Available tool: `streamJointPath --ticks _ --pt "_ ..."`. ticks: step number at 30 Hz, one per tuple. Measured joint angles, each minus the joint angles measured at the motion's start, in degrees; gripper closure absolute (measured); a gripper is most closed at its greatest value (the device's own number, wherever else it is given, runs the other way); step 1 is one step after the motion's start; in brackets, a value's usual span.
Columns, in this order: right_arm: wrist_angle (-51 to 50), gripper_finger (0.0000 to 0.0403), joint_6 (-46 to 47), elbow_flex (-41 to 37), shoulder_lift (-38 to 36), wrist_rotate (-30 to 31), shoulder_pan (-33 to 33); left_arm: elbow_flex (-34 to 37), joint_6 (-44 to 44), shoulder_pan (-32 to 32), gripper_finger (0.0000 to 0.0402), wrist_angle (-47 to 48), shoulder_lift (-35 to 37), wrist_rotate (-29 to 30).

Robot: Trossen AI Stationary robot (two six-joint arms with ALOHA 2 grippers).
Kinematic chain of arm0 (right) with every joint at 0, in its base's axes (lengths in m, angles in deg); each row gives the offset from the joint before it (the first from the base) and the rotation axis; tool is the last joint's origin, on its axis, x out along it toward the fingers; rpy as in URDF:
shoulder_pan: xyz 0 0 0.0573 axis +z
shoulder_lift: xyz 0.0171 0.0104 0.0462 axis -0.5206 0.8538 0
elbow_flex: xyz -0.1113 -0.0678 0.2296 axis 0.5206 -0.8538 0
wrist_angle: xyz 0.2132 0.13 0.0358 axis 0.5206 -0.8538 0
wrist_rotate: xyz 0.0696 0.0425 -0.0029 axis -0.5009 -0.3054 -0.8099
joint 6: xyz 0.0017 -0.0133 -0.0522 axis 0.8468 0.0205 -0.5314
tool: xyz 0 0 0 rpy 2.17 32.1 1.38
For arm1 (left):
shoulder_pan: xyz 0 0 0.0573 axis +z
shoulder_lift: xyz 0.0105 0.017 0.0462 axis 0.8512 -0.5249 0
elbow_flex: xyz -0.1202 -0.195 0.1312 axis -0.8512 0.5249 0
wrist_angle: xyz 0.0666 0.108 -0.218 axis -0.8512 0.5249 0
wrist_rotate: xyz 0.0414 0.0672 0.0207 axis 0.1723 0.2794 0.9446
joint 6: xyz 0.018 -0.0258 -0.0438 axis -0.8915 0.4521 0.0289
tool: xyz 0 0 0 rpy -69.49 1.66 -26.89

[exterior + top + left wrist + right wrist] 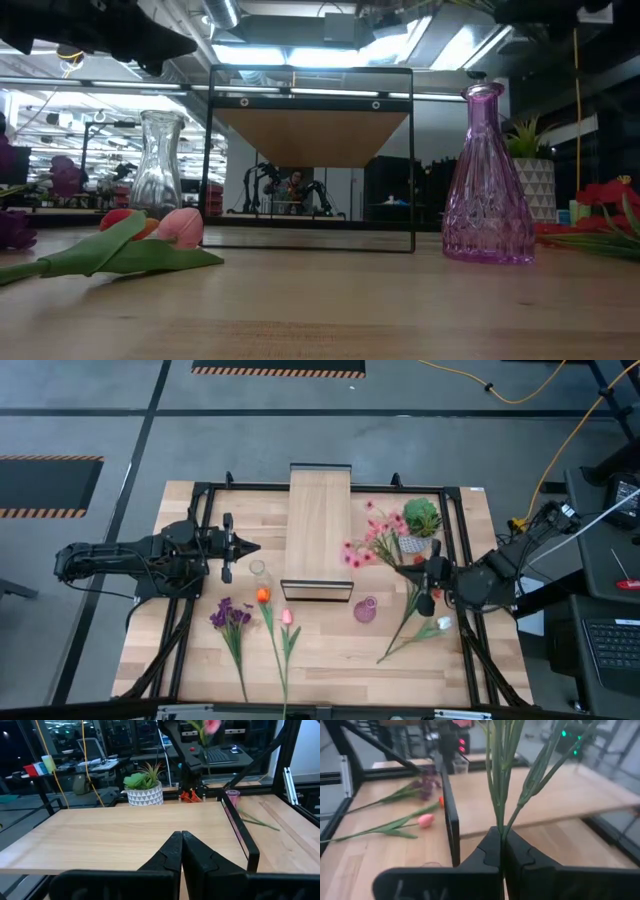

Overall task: Pick and place flowers into a vace then onto a shelf
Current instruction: Put the pink flowers into the purple vase

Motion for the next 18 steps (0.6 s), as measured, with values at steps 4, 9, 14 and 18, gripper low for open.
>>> streamJointPath --ticks 4,9,14,18 --pt "8.20 0.0403 -6.57 -5.67 -5.35 -5.25 -4.95 0.00 0.64 0.01 0.0398 0.02 -0.02 -0.02" --pt "24.12 0.0403 -19.87 -12.50 -10.62 -14.59 -10.05 0.00 2.83 -0.02 0.0398 0.02 0.00 -0.02" --pt "34.10 0.0403 -26.02 -16.94 -13.22 -20.68 -13.82 0.00 2.83 0.01 0.0398 0.02 0.00 -0.02" --pt "44.49 0.0403 -26.48 -20.95 -12.60 -25.50 -16.26 0.00 2.83 0.00 0.0398 0.00 0.00 0.00"
